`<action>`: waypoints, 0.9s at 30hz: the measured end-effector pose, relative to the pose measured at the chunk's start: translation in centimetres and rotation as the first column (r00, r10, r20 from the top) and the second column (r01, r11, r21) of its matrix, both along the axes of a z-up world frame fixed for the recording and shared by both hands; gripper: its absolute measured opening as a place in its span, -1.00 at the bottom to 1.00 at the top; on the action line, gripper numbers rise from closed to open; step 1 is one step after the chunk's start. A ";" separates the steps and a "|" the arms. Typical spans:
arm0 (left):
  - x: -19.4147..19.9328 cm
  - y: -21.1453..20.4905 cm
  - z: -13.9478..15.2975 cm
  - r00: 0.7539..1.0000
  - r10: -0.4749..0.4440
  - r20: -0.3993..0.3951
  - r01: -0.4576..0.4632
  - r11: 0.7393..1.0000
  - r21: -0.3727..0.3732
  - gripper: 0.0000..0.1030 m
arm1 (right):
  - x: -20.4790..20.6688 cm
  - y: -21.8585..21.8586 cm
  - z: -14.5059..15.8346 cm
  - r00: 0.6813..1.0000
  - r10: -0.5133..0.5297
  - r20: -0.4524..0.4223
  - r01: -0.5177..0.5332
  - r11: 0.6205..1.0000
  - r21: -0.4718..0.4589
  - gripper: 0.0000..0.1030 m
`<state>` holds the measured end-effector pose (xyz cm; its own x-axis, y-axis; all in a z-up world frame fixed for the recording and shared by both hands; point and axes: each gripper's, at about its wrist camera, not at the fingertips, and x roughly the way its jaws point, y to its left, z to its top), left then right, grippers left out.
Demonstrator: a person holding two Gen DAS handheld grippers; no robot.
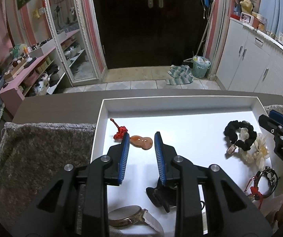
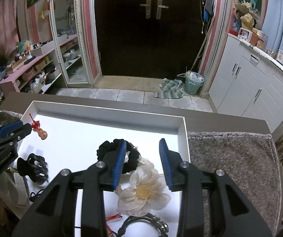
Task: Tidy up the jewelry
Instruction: 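Open the left tool to drop the pendant while the right tool releases the scrunchie, then withdraw both open tools from the tray toward the rug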
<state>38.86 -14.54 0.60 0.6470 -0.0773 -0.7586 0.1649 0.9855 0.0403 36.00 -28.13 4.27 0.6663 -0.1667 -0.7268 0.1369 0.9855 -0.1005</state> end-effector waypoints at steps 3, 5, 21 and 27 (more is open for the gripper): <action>-0.3 0.3 0.5 1.000 0.000 -0.001 0.000 1.000 -0.013 -0.51 | -0.1 -0.1 0.2 1.000 0.003 0.003 -0.003 1.000 0.001 -0.32; -0.3 0.7 0.9 1.000 -0.007 -0.004 0.007 0.999 -0.042 -0.51 | 0.0 0.0 0.6 1.000 0.016 0.006 -0.016 1.000 0.002 -0.32; -9.9 11.2 2.8 1.000 0.014 0.014 -0.014 0.999 0.036 -0.39 | -11.2 -1.9 2.8 1.000 0.022 0.021 -0.020 0.992 -0.122 -0.32; -15.8 16.0 1.9 0.998 0.050 0.027 -0.052 0.997 0.061 -0.36 | -18.8 -6.0 2.3 0.998 -0.037 0.055 0.042 0.994 -0.099 -0.32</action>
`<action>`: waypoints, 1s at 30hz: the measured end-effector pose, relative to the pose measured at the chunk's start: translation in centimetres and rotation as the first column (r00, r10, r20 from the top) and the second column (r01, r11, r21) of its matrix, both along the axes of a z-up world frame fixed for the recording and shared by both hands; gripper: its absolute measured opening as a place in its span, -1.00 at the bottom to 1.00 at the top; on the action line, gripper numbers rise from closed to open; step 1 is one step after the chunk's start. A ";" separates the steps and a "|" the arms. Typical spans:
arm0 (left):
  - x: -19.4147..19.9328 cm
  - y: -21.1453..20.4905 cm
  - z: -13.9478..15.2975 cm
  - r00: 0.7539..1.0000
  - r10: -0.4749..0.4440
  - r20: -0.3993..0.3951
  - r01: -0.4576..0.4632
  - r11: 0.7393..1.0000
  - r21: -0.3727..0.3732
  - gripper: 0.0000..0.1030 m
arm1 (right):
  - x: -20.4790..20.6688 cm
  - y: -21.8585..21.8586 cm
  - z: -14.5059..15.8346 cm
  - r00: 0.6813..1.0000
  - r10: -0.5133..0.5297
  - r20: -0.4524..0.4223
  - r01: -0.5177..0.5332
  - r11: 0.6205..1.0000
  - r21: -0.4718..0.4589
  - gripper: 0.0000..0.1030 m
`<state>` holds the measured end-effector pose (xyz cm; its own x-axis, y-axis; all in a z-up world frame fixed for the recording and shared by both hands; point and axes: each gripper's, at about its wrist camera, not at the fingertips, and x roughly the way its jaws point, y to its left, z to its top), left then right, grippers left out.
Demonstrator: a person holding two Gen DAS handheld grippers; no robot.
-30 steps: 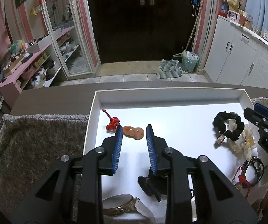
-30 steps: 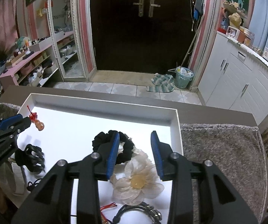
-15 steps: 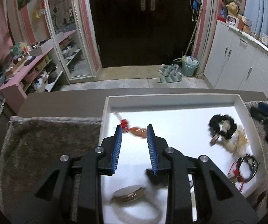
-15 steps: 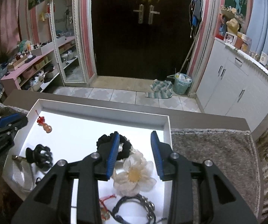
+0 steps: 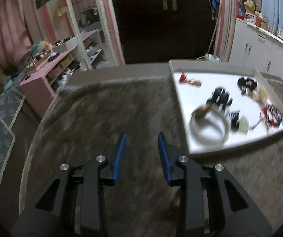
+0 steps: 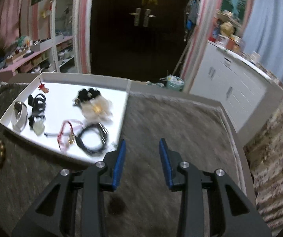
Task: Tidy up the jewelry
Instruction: 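Withdraw both open tools from the tray toward the rug, then grasp the wooden bead bracelet with the left tool while the right tool grasps the brown teardrop pendant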
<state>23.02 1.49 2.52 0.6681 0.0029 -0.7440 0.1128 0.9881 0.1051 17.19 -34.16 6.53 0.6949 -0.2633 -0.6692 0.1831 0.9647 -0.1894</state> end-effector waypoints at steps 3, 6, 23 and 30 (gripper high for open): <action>-1.7 1.2 -1.5 1.000 -0.008 -0.009 0.008 0.999 -0.039 -0.36 | -2.2 -1.3 -1.2 1.000 -0.015 0.004 0.015 0.999 0.036 -0.32; -1.6 0.7 -2.5 1.000 -0.029 -0.007 0.029 0.998 -0.053 -0.36 | -3.2 -1.2 -2.5 1.000 0.001 0.002 -0.001 0.996 0.085 -0.32; -3.1 -0.4 -4.7 0.998 -0.049 -0.028 0.047 0.997 -0.064 -0.27 | -3.1 1.2 -7.3 0.994 0.082 -0.066 -0.073 0.988 0.133 -0.32; -3.1 -1.8 -5.6 0.996 -0.079 -0.045 0.078 0.997 -0.022 -0.25 | -2.6 2.3 -8.4 0.988 0.111 -0.104 -0.100 0.989 0.112 -0.53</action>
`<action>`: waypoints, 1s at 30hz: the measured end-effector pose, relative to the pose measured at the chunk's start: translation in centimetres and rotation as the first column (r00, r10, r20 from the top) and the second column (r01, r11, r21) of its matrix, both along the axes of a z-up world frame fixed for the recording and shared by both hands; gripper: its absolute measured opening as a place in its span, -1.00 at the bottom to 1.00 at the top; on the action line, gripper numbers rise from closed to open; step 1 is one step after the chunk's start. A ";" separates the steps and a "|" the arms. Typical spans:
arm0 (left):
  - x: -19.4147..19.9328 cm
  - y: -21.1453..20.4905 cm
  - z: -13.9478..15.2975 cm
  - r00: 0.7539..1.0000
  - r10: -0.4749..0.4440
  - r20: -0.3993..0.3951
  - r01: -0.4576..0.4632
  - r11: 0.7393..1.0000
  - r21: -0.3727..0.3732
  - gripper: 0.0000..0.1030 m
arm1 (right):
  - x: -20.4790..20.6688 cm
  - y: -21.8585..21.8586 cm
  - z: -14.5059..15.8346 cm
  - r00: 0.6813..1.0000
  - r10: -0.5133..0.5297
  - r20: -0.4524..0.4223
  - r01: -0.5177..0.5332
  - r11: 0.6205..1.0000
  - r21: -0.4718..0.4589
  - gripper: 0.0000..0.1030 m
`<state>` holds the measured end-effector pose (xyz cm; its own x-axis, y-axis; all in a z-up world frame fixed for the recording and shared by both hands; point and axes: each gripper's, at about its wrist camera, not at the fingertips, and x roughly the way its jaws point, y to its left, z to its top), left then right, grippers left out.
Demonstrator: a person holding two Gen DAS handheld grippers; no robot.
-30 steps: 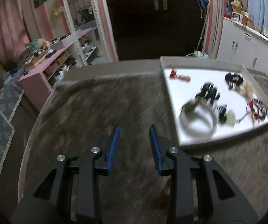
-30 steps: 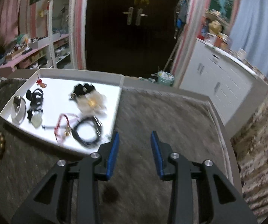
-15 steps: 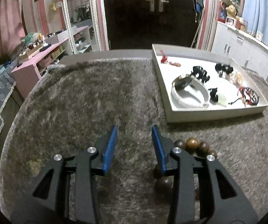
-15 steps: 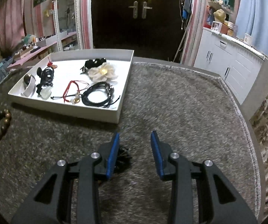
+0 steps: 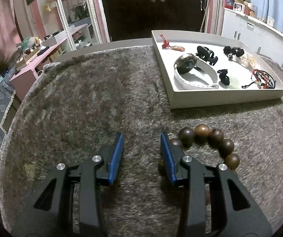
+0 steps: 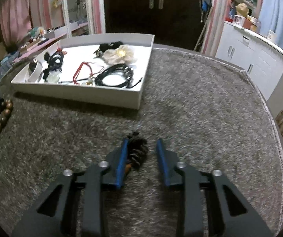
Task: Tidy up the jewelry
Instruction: 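Grasp the wooden bead bracelet with the left tool while the right tool grasps the brown teardrop pendant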
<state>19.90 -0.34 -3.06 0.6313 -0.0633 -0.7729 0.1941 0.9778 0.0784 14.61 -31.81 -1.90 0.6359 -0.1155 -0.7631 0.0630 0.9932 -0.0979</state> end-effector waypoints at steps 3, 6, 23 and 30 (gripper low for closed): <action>0.0 0.2 0.0 1.000 0.007 0.000 -0.007 1.000 -0.003 -0.22 | -0.2 0.3 0.0 1.000 -0.001 0.007 0.001 1.000 -0.014 -0.62; 0.0 0.2 0.1 1.000 0.011 0.012 -0.011 1.000 0.017 -0.09 | -0.4 0.0 0.1 1.000 -0.009 0.012 0.009 1.000 -0.006 -0.63; -1.1 0.6 1.7 0.998 -0.028 0.048 0.032 0.996 -0.081 -0.02 | -0.4 -0.3 0.0 1.000 -0.004 0.009 0.004 1.000 -0.002 -0.61; -1.8 -1.7 0.1 0.997 -0.072 0.012 0.072 0.997 -0.007 -0.02 | -0.4 -0.3 0.0 1.000 -0.003 0.009 0.003 1.000 0.004 -0.61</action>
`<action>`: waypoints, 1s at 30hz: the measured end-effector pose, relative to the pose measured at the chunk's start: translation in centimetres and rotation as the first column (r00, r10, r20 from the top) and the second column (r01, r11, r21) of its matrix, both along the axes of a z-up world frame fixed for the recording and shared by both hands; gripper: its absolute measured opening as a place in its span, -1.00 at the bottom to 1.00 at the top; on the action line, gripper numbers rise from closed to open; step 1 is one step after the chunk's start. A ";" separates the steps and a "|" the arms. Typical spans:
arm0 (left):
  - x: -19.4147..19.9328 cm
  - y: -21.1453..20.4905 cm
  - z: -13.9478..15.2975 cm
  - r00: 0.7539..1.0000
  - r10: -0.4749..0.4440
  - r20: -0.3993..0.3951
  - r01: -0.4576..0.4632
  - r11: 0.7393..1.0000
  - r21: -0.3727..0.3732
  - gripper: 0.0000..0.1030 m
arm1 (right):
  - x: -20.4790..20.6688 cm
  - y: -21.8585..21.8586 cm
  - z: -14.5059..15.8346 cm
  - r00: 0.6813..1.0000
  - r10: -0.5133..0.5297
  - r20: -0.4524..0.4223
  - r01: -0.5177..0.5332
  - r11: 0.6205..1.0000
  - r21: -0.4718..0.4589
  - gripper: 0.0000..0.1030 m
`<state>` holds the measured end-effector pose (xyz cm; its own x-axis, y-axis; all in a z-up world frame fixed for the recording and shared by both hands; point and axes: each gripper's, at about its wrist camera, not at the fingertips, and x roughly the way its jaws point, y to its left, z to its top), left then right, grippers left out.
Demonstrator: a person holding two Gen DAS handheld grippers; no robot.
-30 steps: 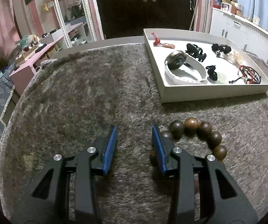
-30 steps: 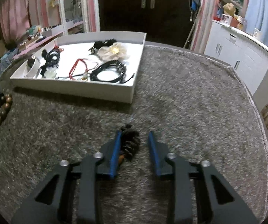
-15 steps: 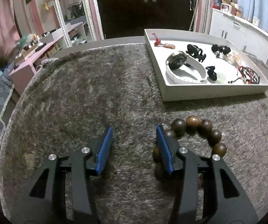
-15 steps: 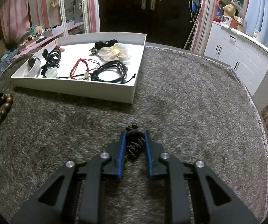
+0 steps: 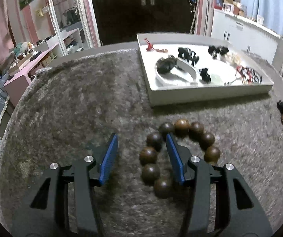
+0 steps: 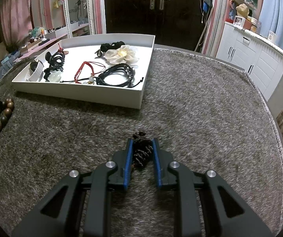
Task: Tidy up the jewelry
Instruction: 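Grasp the wooden bead bracelet with the left tool while the right tool grasps the brown teardrop pendant, then carry the bead bracelet and teardrop pendant into the white tray with both tools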
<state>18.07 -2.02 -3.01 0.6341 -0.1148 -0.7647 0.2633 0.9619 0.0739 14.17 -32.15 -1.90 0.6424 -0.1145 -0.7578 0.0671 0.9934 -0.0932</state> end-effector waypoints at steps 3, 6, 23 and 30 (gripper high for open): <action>0.0 -0.6 -0.9 1.000 -0.001 -0.016 0.002 0.999 0.041 -0.02 | 0.0 0.0 0.0 1.000 0.001 -0.001 -0.001 1.000 -0.002 -0.61; 0.1 -0.5 -1.0 1.000 0.004 -0.027 -0.003 0.999 0.036 -0.02 | 0.1 0.1 0.0 1.000 0.003 -0.002 -0.003 1.000 -0.009 -0.61; -0.6 -1.8 -0.8 0.999 -0.033 0.019 0.031 0.997 0.064 -0.64 | -0.1 0.1 0.1 1.000 0.002 0.002 -0.002 1.000 -0.010 -0.62; -0.3 -0.5 0.1 0.999 -0.016 0.031 0.017 0.999 -0.044 -0.65 | -0.4 0.0 0.4 1.000 0.005 0.020 -0.005 1.000 0.002 -0.63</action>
<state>17.72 -2.50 -2.86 0.6552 -0.1583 -0.7387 0.2771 0.9600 0.0401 13.76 -32.18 -1.53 0.6581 -0.1097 -0.7449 0.0635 0.9939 -0.0902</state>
